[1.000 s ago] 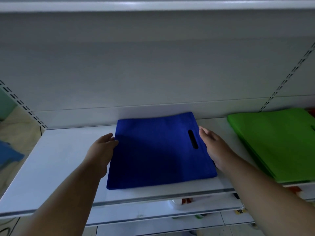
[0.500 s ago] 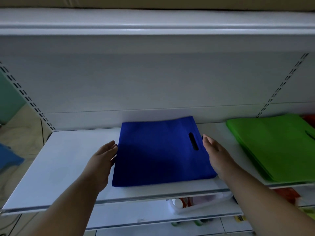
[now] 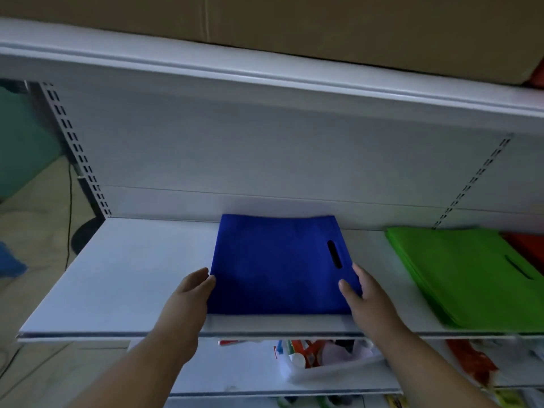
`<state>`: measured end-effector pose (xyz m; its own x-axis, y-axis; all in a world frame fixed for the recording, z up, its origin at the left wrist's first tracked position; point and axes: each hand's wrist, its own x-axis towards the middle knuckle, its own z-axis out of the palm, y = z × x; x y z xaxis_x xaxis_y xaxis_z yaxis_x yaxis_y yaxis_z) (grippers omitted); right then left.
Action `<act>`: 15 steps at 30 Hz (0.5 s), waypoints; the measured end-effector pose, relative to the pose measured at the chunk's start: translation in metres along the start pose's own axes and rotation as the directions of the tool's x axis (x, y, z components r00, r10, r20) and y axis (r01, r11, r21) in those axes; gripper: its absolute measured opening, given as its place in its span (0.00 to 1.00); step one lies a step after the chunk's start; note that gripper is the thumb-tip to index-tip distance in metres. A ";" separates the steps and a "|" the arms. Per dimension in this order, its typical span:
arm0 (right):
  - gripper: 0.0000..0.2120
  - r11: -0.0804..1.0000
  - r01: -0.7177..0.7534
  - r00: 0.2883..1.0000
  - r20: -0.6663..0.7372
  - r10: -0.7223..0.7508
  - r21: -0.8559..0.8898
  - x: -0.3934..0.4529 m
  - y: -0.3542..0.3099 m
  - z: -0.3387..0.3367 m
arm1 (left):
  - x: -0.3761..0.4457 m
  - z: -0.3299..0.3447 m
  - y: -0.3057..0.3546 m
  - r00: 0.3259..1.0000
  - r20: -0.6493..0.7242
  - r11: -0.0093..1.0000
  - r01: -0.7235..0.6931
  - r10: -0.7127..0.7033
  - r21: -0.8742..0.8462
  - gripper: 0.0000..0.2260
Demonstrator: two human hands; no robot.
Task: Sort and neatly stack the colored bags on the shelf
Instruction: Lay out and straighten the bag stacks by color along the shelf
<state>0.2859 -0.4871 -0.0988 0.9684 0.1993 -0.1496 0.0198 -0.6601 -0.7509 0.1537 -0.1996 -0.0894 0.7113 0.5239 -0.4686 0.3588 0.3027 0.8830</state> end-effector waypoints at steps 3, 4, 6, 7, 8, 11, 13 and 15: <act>0.31 0.976 0.061 0.997 -0.042 -0.072 -0.208 0.004 -0.007 -0.001 | 0.001 -0.002 0.005 0.998 -0.017 0.998 0.055 -0.054 0.013 0.13; 0.31 0.955 0.085 0.993 -0.056 -0.105 -0.285 0.006 -0.011 -0.002 | 0.001 -0.003 0.011 0.997 -0.018 0.997 0.073 -0.072 0.009 0.10; 0.30 0.898 0.126 0.983 -0.072 -0.172 -0.422 0.007 -0.020 -0.001 | 0.002 -0.002 0.021 0.994 -0.016 0.994 0.111 -0.111 -0.019 0.06; 0.28 0.868 0.153 0.977 -0.060 -0.205 -0.472 0.006 -0.024 0.001 | 0.002 -0.002 0.025 0.991 -0.023 0.992 0.129 -0.129 -0.014 0.06; 0.27 0.842 0.192 0.969 -0.039 -0.245 -0.504 0.004 -0.028 0.005 | 0.003 -0.001 0.029 0.989 -0.028 0.989 0.145 -0.145 -0.006 0.06; 0.24 0.768 0.335 0.930 0.063 -0.361 -0.546 0.002 -0.040 0.020 | 0.007 0.000 0.037 0.982 -0.049 0.983 0.183 -0.182 0.012 0.09; 0.22 0.739 0.394 0.913 0.142 -0.383 -0.547 0.001 -0.044 0.032 | 0.012 0.002 0.039 0.980 -0.049 0.980 0.194 -0.192 0.041 0.10; 0.19 0.712 0.397 0.911 0.155 -0.382 -0.579 0.001 -0.047 0.039 | 0.012 0.006 0.040 0.981 -0.038 0.980 0.191 -0.190 0.053 0.10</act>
<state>0.2756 -0.4277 -0.0893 0.8360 0.5464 0.0506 0.5429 -0.8101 -0.2214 0.1800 -0.1862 -0.0599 0.6070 0.4867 -0.6282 0.5201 0.3543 0.7771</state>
